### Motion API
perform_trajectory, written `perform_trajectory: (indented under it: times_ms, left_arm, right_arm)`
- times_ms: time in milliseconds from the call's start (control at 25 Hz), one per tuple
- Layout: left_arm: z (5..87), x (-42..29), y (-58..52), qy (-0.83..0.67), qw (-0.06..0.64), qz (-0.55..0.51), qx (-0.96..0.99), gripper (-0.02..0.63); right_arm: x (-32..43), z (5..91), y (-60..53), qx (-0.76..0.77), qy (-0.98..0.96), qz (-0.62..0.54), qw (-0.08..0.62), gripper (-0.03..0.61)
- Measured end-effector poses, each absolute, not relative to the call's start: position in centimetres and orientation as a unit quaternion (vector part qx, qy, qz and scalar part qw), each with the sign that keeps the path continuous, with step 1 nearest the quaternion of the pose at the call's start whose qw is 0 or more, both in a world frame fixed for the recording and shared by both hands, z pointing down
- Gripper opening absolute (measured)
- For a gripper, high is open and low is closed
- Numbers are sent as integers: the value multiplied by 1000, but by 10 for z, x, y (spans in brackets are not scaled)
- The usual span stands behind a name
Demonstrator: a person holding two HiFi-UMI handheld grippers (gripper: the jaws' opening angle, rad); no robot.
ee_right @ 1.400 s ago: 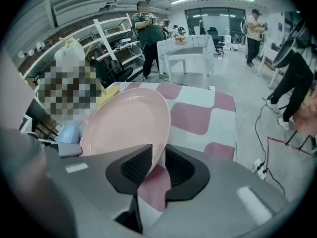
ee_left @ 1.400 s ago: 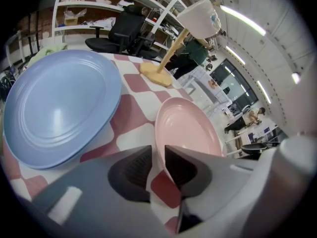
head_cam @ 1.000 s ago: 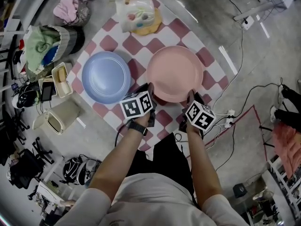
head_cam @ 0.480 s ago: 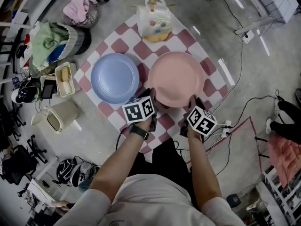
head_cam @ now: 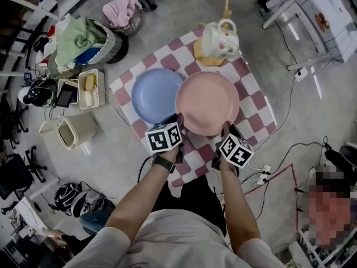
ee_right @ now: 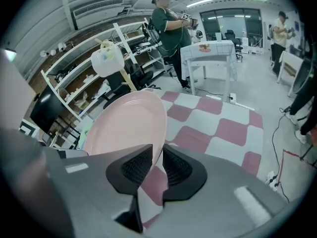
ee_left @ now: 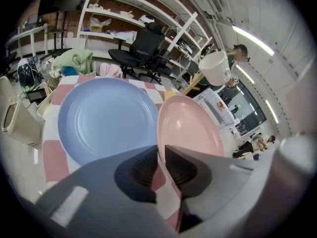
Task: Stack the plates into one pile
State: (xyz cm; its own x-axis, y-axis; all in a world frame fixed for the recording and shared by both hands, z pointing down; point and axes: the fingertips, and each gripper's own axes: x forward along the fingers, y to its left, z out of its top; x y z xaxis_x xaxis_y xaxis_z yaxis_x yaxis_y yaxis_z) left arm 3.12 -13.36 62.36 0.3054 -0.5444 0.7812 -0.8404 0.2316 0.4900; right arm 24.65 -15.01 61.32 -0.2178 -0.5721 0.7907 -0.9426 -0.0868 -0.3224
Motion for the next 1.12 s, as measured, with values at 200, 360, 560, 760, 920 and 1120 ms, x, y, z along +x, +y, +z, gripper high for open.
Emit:
perform_trajectory:
  times_ms: [200,360,560,760,920,1120]
  left_arm:
    - [619,-14,-124,-602,531,126,583,43]
    - [620,-52,-117,-625,531,113,562,43]
    - [626,-93,-107,-643,533,105,540,43]
    - [634,-121,-100,-654,535,101,526,43]
    - [641,-137,-97,-660,538,101,514,43]
    - [653,-151,-93,-662,541,107,507,43]
  right_arm:
    - [199,613,-158,556,-673,435,221,74]
    - [157,615,-166,527,-697,426,235,75]
    - [113,622,-166,501,-714,417,253,75]
    - [82,629,-166,484,-725,410,268,75]
    - [64,633,-167,472,-732,402,282,75]
    - [48,641,-164,460,-736,390,308,78]
